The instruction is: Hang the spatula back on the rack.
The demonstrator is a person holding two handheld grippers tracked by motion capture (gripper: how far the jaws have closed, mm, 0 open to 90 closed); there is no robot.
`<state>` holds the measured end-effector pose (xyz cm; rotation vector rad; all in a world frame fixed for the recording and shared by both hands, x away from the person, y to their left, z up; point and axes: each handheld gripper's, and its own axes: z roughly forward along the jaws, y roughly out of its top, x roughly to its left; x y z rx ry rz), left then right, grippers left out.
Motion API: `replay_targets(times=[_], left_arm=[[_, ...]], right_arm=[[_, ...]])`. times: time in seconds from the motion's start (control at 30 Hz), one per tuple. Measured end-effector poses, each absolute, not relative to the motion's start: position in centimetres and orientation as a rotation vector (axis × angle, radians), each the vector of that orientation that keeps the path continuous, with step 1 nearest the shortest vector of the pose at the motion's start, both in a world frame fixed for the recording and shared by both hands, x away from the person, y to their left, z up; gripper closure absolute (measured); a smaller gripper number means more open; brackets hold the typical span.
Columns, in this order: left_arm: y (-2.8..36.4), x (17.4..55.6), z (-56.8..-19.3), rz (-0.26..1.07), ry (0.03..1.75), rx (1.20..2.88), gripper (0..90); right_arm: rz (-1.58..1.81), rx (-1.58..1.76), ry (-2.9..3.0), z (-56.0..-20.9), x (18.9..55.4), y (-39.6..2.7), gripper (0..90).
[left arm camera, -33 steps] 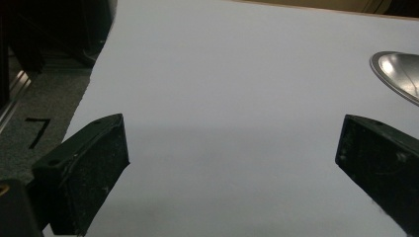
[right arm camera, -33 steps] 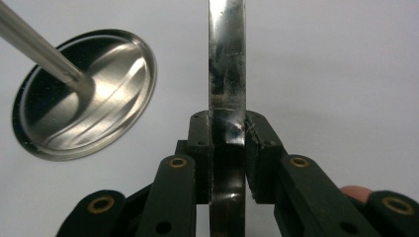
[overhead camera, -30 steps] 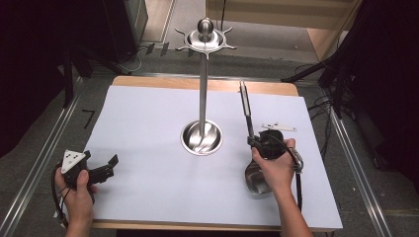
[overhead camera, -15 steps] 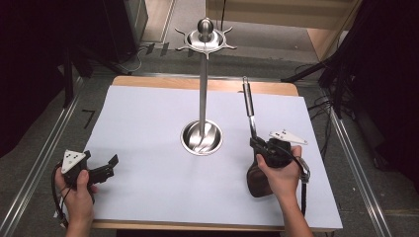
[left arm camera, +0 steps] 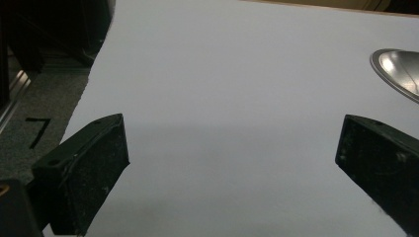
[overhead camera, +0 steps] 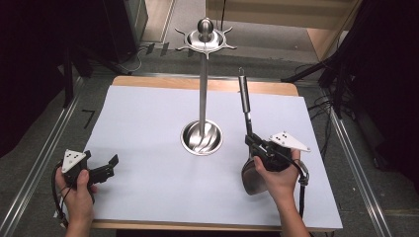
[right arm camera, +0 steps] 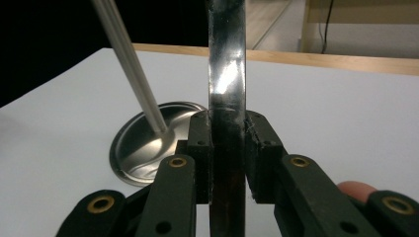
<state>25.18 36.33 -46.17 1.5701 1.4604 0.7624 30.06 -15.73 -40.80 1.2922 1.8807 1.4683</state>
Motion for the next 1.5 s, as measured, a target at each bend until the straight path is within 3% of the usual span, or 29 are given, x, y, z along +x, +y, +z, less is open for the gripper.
replay_targets(times=[1.5], left_arm=[[36.2, 25.2, -46.2, 0.765, 1.458, 1.576, 0.5]], right_arm=[[1.669, 1.089, 1.765, -36.5, 27.7, -15.2, 76.4]])
